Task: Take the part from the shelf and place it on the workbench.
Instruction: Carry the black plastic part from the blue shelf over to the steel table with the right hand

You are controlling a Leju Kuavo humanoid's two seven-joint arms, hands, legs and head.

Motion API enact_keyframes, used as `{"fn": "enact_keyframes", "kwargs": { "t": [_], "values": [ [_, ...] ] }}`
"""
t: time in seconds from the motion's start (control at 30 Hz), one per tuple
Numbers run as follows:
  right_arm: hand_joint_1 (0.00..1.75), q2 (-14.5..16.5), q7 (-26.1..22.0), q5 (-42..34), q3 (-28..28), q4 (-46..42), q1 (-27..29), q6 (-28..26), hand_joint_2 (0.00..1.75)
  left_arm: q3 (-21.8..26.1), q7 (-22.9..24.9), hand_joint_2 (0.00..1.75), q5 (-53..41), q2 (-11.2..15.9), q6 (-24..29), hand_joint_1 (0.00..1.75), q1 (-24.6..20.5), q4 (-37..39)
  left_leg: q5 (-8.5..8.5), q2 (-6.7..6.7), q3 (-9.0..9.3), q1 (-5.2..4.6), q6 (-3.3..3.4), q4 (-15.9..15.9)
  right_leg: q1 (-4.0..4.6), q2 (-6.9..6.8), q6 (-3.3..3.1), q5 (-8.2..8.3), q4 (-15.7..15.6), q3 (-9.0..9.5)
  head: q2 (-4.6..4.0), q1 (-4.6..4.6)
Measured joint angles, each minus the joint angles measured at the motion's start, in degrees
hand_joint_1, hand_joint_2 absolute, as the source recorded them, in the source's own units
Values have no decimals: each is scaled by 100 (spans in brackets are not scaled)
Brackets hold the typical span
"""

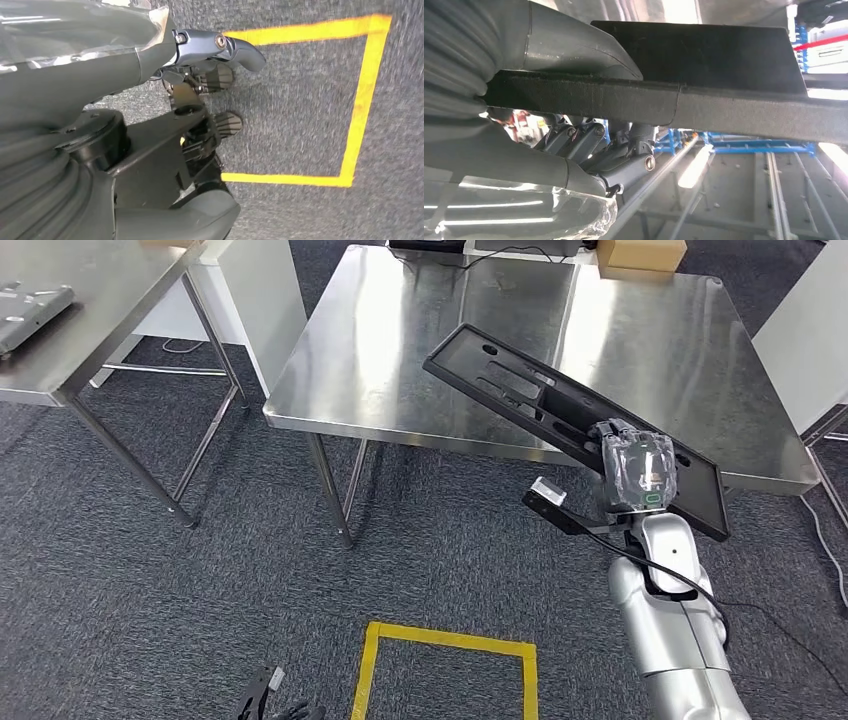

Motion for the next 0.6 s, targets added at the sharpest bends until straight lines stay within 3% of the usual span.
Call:
{"fn": "enact_keyframes", "kwargs": {
  "t": [0.1,0.13,0.17,0.2,0.27,0.3,0.37,0.5,0.53,0.6],
  "values": [
    [175,2,-7,4,23,32,-38,1,175,14,-7,175,25,-8,2,0,5,1,2,15,22,10,41,-20,-5,-73,-15,-434,1126,-565,0,49],
    [175,2,-7,5,27,50,-36,1,175,17,-7,175,31,-12,2,0,10,1,-4,18,24,10,44,-18,-9,-80,3,-516,1444,-742,0,55],
    [175,2,-7,7,30,66,-31,2,175,21,-7,175,32,-14,3,0,14,2,-12,19,30,10,43,-16,-16,-86,38,-504,1543,-812,0,60],
    [175,2,-7,9,31,78,-30,2,175,24,-7,175,33,-15,4,0,16,2,-23,19,43,12,38,-14,-26,-96,85,-399,1389,-757,0,67],
    [175,2,-7,13,34,87,-40,2,175,28,-7,175,35,-18,4,0,16,2,-58,17,81,10,1,-10,-46,-162,170,-45,553,-372,0,74],
    [175,3,-7,13,37,88,-50,2,175,30,-7,175,35,-18,5,0,15,1,-83,15,92,-4,-29,0,-42,-194,176,92,169,-177,0,78],
    [175,7,-7,15,44,96,-59,2,175,33,-7,175,36,-17,9,0,16,2,-122,18,98,-33,-83,11,-22,-219,115,194,-183,5,0,71],
    [175,11,-6,24,48,118,-76,-2,175,44,-7,175,37,-13,16,0,14,1,-279,41,47,1,-191,176,-38,-160,-74,170,-198,42,0,36],
    [175,15,-5,26,47,118,-82,-3,175,50,-7,175,37,-13,17,0,13,1,-414,38,-65,10,-218,421,-50,-153,-112,160,-204,65,0,21],
    [175,24,-3,28,48,126,-83,-3,175,64,-7,175,37,-15,18,0,19,2,-750,35,-476,17,-251,1199,-36,-142,-160,131,-203,93,0,-8]
  ]
}}
